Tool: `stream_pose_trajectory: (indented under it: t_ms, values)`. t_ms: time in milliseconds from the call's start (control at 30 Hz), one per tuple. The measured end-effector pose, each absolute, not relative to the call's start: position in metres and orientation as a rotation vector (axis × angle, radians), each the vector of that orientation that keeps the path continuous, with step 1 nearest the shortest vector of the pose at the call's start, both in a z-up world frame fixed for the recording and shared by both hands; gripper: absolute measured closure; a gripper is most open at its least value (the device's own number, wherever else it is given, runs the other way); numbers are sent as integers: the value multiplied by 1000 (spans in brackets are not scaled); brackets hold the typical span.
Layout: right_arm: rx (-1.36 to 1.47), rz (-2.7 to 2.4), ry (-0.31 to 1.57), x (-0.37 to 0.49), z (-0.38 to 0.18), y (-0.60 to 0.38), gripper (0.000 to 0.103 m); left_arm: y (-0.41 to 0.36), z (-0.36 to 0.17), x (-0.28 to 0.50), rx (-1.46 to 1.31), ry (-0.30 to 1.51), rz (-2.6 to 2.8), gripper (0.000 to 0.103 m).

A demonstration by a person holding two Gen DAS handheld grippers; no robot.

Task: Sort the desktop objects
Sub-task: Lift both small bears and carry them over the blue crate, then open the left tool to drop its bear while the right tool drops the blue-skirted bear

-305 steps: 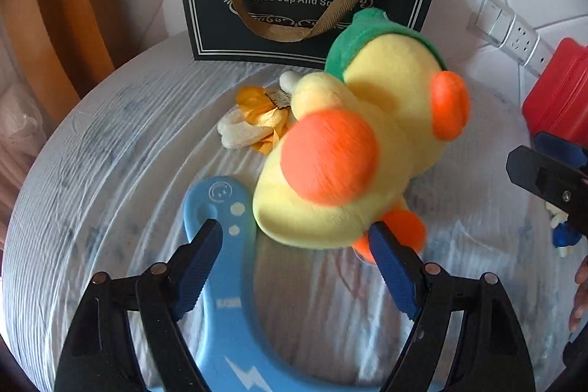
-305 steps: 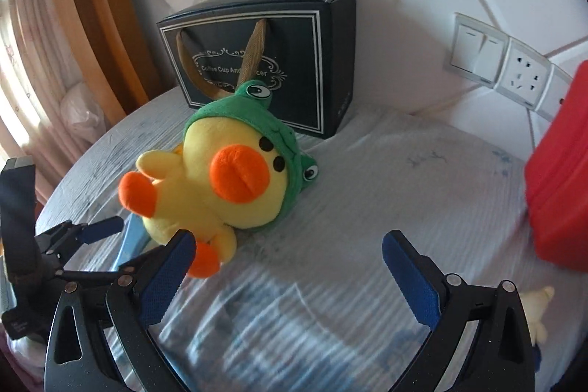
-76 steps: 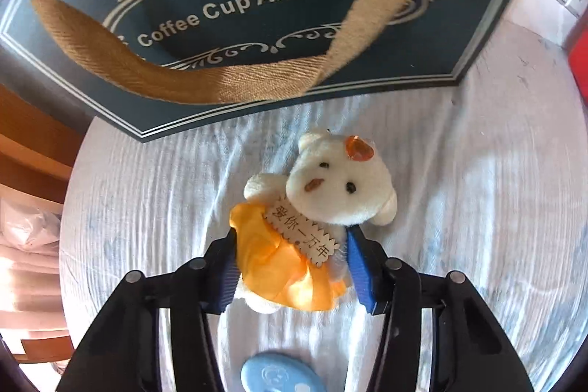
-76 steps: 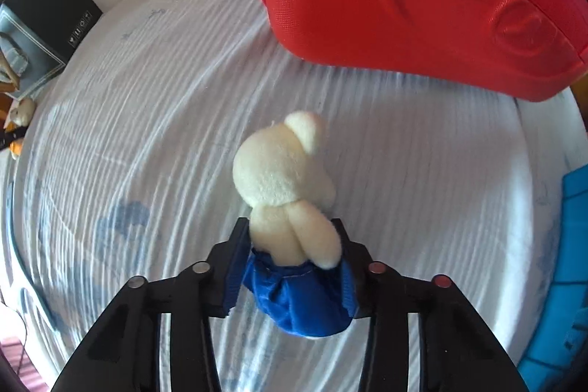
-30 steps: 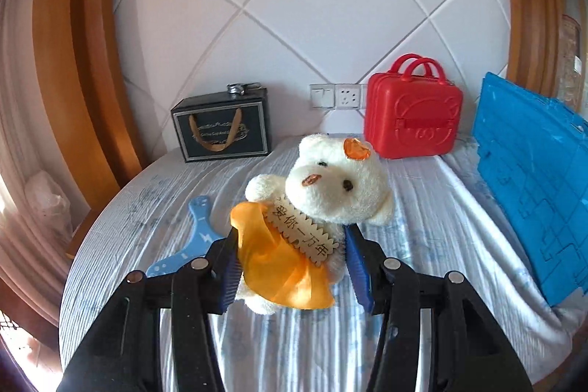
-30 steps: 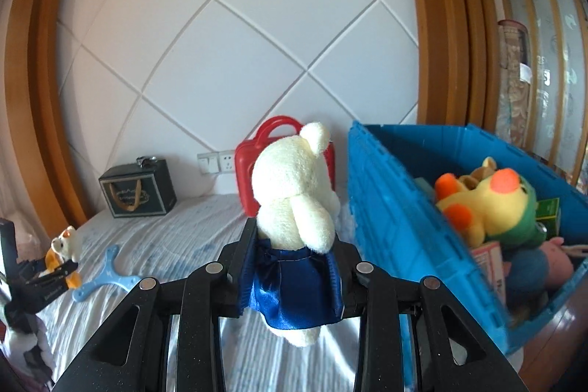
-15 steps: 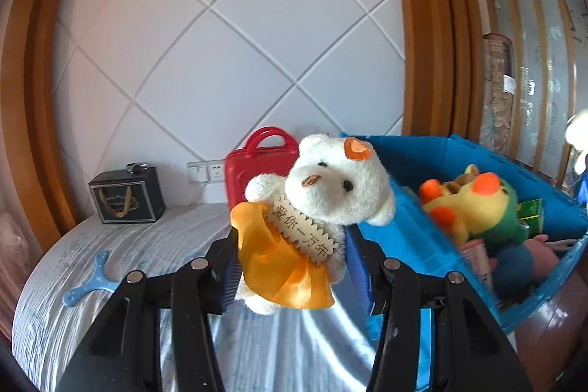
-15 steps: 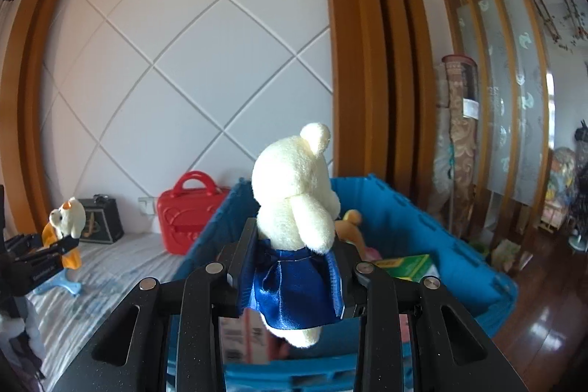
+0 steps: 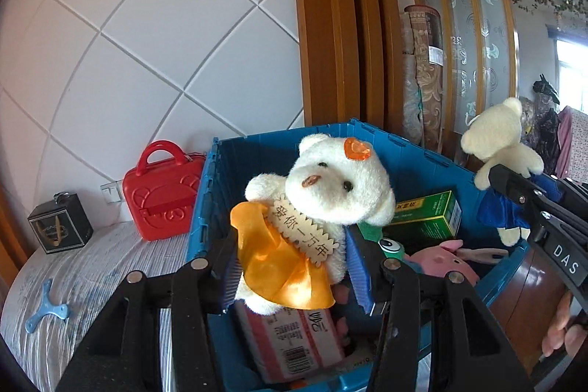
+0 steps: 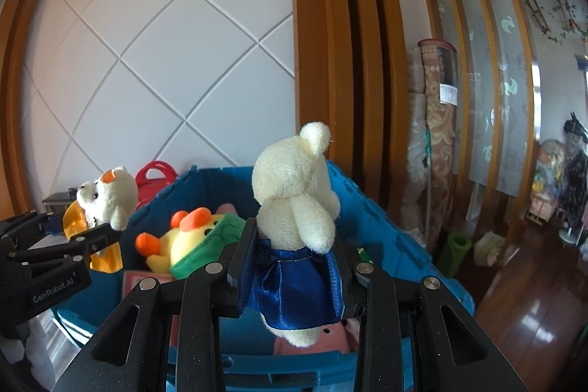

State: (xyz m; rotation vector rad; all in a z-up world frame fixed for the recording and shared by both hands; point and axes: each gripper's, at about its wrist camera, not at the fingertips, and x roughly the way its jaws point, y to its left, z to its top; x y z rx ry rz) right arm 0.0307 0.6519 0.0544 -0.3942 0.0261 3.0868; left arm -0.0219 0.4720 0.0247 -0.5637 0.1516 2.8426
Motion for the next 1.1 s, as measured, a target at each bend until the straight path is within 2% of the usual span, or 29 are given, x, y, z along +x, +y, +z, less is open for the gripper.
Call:
stream_pose_trajectory:
  t_ms: [267, 333, 367, 400, 433, 467, 500, 567, 833, 1100]
  values:
    - [-432, 3081, -5, 9, 40, 663, 71, 493, 14, -32, -609, 177, 2858, 47]
    - [-428, 3077, -4, 5, 39, 664, 67, 494, 11, -34, -624, 181, 2868, 36]
    - [-424, 3067, -12, 4, 39, 663, 60, 493, 11, -34, -623, 177, 2876, 26]
    - [-417, 3055, -22, 3, 39, 664, 38, 491, 11, -33, -618, 170, 2887, 19]
    - [-406, 3050, -26, 3, 39, 665, 25, 490, 12, -32, -607, 160, 2898, 18]
    - [-394, 3054, -23, 3, 39, 666, 4, 488, 13, -30, -598, 153, 2906, 14]
    - [-379, 3056, -20, 5, 40, 667, 0, 487, 15, -29, -591, 147, 2913, 7]
    - [-356, 3057, -16, 9, 42, 667, 0, 484, 17, -27, -579, 134, 2931, 0]
    - [-369, 3055, 12, 29, 51, 671, 0, 463, 25, -16, -650, 51, 2939, 0]
    - [-532, 3043, 55, 49, 55, 654, 0, 445, 29, 8, -717, 40, 2864, 0]
